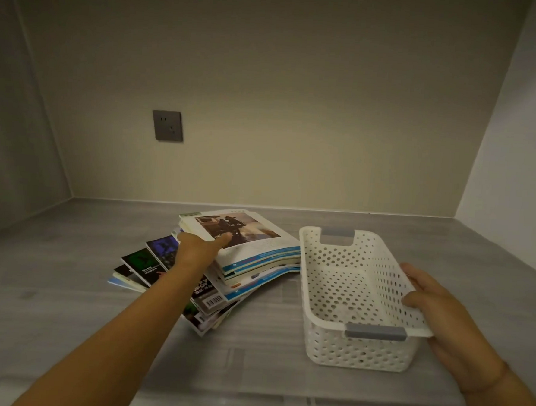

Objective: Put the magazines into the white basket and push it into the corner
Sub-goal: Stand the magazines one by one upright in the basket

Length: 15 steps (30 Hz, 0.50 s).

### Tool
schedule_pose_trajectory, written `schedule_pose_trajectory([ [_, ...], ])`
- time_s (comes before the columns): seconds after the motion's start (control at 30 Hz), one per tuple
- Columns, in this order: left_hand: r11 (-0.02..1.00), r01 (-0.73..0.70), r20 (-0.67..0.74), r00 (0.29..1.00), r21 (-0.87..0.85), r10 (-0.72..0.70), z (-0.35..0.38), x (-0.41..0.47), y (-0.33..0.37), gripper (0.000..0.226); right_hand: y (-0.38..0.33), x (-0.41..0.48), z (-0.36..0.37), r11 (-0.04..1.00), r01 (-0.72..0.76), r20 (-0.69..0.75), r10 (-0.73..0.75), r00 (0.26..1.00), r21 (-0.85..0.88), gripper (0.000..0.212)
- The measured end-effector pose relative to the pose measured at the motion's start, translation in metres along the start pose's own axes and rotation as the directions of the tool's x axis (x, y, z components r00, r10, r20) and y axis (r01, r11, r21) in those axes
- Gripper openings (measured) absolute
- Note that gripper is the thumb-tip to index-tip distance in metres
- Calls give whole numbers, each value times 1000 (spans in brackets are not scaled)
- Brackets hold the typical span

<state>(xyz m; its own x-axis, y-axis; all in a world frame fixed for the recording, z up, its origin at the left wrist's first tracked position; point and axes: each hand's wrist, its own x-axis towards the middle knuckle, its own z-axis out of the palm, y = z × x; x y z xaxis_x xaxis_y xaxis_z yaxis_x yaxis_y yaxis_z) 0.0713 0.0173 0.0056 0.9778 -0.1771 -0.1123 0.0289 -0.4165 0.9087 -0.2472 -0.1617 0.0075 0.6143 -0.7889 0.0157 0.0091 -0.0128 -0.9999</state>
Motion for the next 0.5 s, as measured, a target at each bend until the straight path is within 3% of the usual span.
schedule_pose_trajectory([
  [0.07,998,59,10,998,-9,-59,2,5,-1,103,0,1,0,1000,2,-2,-2,1000,12,48],
  [0.17,992,128,56,990,-20,-127,4,10,-7,62,-1,2,0,1000,4,-7,-3,1000,21,47],
  [0.23,984,170,92,982,-46,-165,2,14,-7,46,0,1,0,1000,4,-3,-4,1000,27,47],
  [0.33,946,297,231,937,-134,-261,-7,16,-5,38,1,1,0,999,7,-8,-6,1000,38,47],
  [0.5,903,375,401,875,-208,-271,-30,3,-13,29,3,2,-1,1000,10,-11,-9,1000,26,46],
])
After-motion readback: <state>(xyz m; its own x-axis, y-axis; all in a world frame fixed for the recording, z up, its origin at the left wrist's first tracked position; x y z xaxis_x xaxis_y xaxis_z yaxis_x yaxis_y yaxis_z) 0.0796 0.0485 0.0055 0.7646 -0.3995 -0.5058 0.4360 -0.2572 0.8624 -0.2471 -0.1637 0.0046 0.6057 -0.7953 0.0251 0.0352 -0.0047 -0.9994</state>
